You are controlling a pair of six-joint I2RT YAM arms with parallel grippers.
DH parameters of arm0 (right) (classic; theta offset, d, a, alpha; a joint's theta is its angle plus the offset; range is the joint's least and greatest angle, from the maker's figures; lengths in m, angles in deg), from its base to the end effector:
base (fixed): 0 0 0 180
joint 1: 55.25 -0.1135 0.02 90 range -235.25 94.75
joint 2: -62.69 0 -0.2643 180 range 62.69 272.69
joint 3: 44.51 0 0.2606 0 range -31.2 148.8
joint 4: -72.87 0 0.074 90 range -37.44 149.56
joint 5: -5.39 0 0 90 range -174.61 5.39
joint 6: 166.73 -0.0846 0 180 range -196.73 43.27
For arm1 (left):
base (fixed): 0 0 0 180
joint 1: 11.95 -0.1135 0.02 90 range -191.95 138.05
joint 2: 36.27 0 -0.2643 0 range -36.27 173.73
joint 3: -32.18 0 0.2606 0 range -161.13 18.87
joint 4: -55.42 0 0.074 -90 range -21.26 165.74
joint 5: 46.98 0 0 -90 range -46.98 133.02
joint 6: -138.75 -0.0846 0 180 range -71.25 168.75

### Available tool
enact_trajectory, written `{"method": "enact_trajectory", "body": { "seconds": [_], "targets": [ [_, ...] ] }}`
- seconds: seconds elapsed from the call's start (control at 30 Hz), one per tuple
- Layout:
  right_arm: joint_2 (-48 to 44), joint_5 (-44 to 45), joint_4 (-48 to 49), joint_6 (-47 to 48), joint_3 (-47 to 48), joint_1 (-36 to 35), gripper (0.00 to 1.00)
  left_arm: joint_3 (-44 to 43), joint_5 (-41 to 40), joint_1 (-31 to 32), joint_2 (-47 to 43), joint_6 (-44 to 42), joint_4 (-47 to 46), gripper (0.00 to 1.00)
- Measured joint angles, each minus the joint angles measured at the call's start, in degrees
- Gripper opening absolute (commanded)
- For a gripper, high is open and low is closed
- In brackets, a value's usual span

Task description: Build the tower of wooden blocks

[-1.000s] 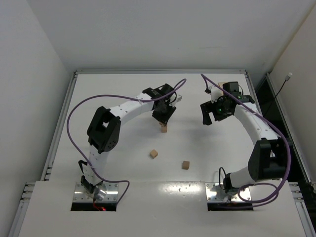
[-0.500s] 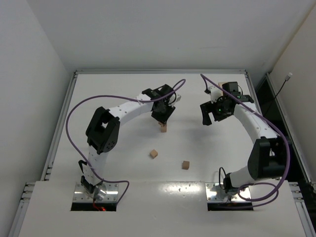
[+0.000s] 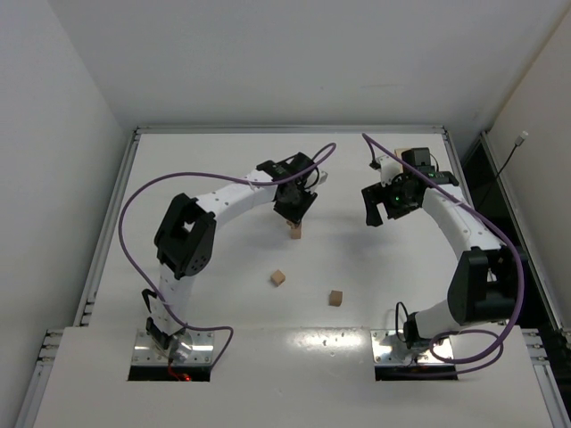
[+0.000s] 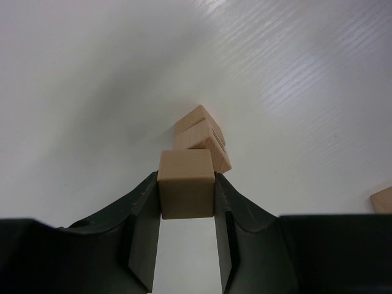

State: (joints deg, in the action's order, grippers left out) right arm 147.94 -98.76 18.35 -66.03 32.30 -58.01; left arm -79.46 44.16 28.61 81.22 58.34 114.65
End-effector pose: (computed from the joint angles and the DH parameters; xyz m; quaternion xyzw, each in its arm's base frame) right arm 0.3255 0.0364 0.1997 -0.1417 0.9549 0.1034 0.2397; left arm 0.3545 -0.3056 0.1776 0.2628 0.9404 -0.1002 0.1913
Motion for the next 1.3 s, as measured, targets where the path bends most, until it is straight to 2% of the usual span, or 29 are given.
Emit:
{"method": "enact_trajectory", "body": {
  "seconds": [0.33, 1.3],
  "targets": [
    [0.0, -0.02, 0.0, 0.0, 0.0, 0.0, 0.85, 0.7, -0.35, 0.42, -2.6, 0.37, -0.11, 0.0],
    [0.76, -0.04, 0.02, 0.2, 0.07, 0.0, 0.85, 1.44, 0.31, 1.51, -2.08, 0.55, -0.2, 0.0]
  ]
}}
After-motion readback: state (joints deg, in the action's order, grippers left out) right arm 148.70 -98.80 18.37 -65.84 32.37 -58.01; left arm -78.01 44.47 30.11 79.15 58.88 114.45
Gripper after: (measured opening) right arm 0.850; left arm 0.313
